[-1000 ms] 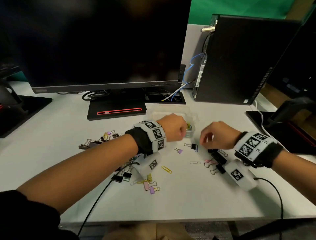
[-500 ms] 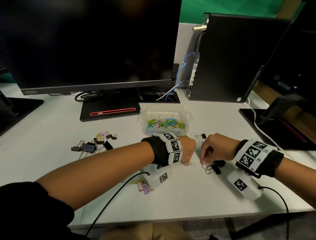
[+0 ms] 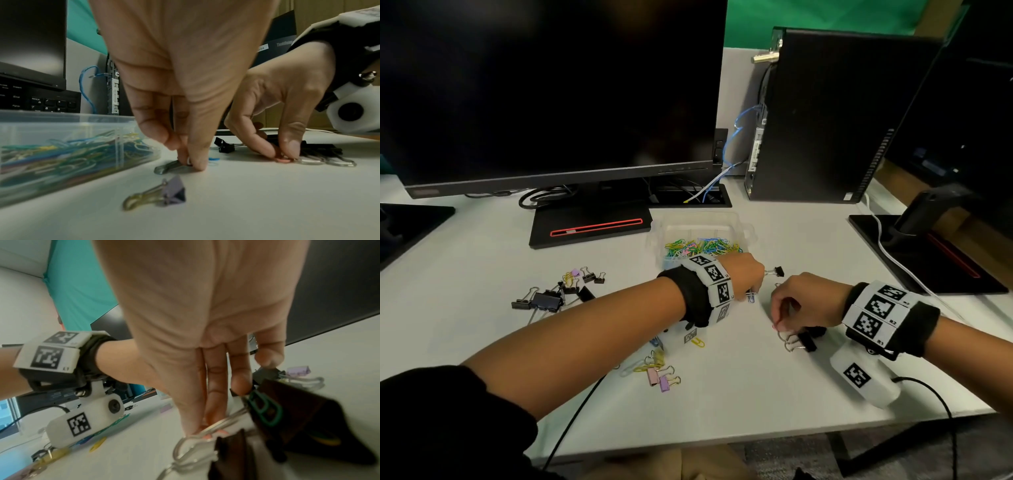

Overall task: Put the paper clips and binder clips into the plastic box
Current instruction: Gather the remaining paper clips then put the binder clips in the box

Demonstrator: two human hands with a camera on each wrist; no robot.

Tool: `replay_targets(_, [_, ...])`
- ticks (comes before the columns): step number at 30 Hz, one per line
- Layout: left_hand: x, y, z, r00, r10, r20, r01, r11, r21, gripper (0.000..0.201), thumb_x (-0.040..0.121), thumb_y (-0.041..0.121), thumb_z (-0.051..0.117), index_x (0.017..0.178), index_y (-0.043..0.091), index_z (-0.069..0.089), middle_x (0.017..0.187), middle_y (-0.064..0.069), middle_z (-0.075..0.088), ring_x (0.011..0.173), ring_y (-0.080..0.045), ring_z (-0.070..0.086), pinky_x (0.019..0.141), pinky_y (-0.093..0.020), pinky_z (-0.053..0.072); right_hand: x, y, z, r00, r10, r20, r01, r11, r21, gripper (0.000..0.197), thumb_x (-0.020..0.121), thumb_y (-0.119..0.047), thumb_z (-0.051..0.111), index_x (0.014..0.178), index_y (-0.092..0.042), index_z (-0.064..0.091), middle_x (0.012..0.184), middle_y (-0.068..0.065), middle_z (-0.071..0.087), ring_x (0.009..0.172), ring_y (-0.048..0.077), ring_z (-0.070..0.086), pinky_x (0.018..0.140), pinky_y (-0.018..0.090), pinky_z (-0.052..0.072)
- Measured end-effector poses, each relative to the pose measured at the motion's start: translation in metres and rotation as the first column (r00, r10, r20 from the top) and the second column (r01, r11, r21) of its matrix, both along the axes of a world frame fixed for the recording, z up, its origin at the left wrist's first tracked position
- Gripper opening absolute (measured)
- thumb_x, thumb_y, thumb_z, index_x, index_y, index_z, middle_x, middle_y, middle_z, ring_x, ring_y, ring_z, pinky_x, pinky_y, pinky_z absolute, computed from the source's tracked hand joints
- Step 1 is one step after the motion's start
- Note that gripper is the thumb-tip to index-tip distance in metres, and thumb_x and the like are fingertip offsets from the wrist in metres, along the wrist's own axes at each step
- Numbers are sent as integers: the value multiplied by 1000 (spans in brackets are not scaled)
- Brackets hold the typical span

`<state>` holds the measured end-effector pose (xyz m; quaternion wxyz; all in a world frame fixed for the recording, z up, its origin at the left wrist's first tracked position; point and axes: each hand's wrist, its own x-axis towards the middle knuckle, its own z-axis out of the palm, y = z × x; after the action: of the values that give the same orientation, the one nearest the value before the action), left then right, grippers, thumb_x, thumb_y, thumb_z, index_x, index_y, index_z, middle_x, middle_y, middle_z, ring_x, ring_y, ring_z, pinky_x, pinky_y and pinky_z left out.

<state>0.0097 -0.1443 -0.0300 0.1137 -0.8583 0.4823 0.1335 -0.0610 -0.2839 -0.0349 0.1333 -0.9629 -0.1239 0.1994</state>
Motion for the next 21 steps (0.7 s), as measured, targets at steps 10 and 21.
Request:
replay_targets(10, [-4, 2, -4, 1000, 2, -8, -2, 1000, -22, 20, 88, 10, 57, 105, 7, 66, 79, -4, 60, 103, -29, 61, 63, -23, 37, -4, 14, 0, 999, 49, 17, -48, 997, -53, 5, 77, -21, 67, 74, -24, 66, 62, -18, 56, 57, -1, 51, 56, 1, 37])
replay_targets(21, [-6, 24, -7, 986, 90, -140, -115, 977, -181, 18, 84, 10, 58, 95, 1, 68, 88, -8, 63, 82, -23, 57, 82, -29, 49, 3, 7, 4, 999, 49, -18, -51, 990, -128, 17, 70, -22, 74, 66, -31, 61, 65, -14, 61, 57, -5, 53, 56, 2, 38])
